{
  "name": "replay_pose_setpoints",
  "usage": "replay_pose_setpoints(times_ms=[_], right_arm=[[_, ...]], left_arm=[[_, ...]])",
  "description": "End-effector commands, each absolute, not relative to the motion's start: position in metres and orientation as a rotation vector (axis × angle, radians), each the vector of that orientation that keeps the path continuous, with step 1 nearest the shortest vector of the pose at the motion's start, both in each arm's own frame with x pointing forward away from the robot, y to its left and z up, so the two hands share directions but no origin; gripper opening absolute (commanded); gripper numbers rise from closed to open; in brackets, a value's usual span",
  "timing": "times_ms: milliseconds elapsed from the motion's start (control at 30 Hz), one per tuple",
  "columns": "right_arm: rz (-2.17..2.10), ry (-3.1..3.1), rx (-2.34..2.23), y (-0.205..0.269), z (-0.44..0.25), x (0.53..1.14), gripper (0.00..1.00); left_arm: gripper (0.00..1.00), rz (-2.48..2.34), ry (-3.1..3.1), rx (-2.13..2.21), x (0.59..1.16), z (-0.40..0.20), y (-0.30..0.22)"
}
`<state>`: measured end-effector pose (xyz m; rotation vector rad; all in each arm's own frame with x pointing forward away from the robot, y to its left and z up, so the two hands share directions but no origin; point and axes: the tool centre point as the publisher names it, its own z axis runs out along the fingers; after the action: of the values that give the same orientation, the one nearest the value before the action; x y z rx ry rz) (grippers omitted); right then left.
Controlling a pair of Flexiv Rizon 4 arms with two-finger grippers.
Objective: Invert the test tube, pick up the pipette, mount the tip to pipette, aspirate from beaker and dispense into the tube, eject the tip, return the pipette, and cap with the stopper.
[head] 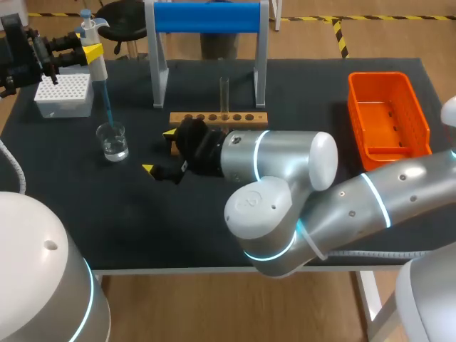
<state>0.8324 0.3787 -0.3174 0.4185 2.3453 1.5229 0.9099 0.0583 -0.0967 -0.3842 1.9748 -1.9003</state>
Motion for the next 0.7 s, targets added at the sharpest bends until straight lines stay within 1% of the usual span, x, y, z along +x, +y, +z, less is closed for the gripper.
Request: replay_pose_setpoints(times_ms=[33, 433, 700], right_arm=[[1.512, 2.344, 0.426, 0.382, -0.317, 0.831, 1.0], [1.512, 2.344, 0.426, 0.382, -0.317, 0.831, 1.0], [1.512, 2.344, 0.426, 0.382, -0.317, 0.831, 1.0]], left_arm=[[0.0, -1.903, 1.974, -0.381, 0.91, -0.097, 0.059], [0.0, -1.903, 1.974, -0.381, 0.91, -0.097, 0.059], [0.0, -1.897, 1.955, -0.385, 0.914, -0.114, 0.069]])
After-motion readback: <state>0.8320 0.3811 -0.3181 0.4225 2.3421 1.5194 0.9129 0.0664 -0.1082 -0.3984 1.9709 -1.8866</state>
